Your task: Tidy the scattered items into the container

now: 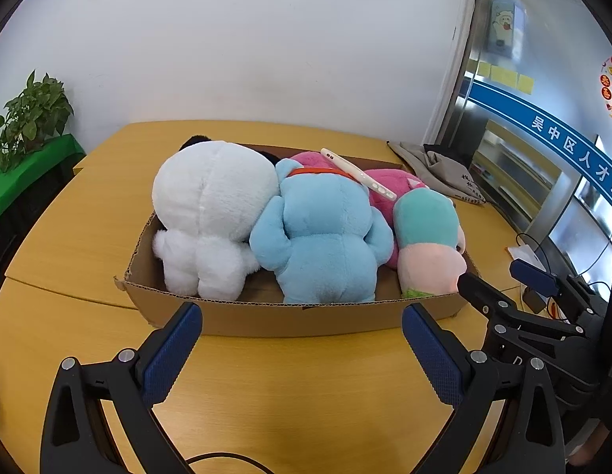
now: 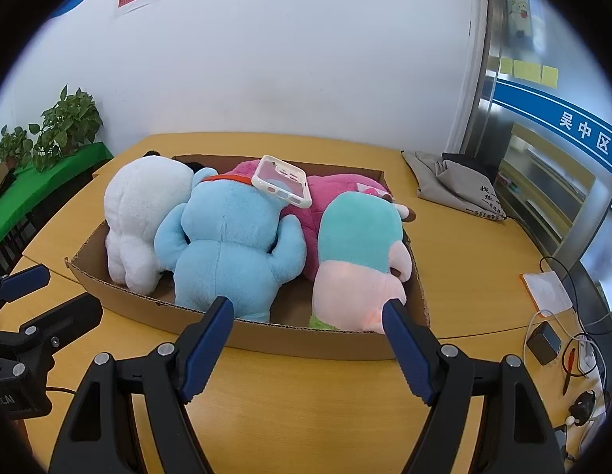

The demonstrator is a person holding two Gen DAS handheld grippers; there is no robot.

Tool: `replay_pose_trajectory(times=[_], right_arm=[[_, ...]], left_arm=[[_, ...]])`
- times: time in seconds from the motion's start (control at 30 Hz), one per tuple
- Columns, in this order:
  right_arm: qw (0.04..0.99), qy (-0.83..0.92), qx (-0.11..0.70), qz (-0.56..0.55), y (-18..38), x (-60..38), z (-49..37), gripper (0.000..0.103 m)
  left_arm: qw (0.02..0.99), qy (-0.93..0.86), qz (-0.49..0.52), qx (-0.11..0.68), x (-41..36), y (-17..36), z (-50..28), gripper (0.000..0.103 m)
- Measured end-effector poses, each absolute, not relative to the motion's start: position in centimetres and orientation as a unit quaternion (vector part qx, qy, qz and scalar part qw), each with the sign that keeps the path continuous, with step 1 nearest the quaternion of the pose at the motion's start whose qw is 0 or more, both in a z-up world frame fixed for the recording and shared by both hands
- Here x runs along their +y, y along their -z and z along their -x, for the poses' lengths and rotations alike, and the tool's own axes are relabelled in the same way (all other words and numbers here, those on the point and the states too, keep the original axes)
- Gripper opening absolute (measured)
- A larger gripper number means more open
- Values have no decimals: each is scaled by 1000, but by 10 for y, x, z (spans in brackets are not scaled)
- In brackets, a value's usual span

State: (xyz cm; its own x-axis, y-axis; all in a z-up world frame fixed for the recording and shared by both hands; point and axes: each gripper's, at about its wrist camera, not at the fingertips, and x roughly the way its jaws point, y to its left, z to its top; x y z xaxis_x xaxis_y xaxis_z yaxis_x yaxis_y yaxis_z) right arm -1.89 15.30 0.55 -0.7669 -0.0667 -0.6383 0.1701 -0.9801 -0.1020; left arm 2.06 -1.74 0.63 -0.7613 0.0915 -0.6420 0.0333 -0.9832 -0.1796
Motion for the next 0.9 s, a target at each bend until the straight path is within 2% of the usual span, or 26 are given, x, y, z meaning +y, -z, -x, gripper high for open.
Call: replay_pose_trajectory(times=[0.9], right_arm=[[59, 936, 56, -342, 2, 163, 19, 78]], left_arm=[[-21, -940, 335, -58, -11, -6, -26, 103]])
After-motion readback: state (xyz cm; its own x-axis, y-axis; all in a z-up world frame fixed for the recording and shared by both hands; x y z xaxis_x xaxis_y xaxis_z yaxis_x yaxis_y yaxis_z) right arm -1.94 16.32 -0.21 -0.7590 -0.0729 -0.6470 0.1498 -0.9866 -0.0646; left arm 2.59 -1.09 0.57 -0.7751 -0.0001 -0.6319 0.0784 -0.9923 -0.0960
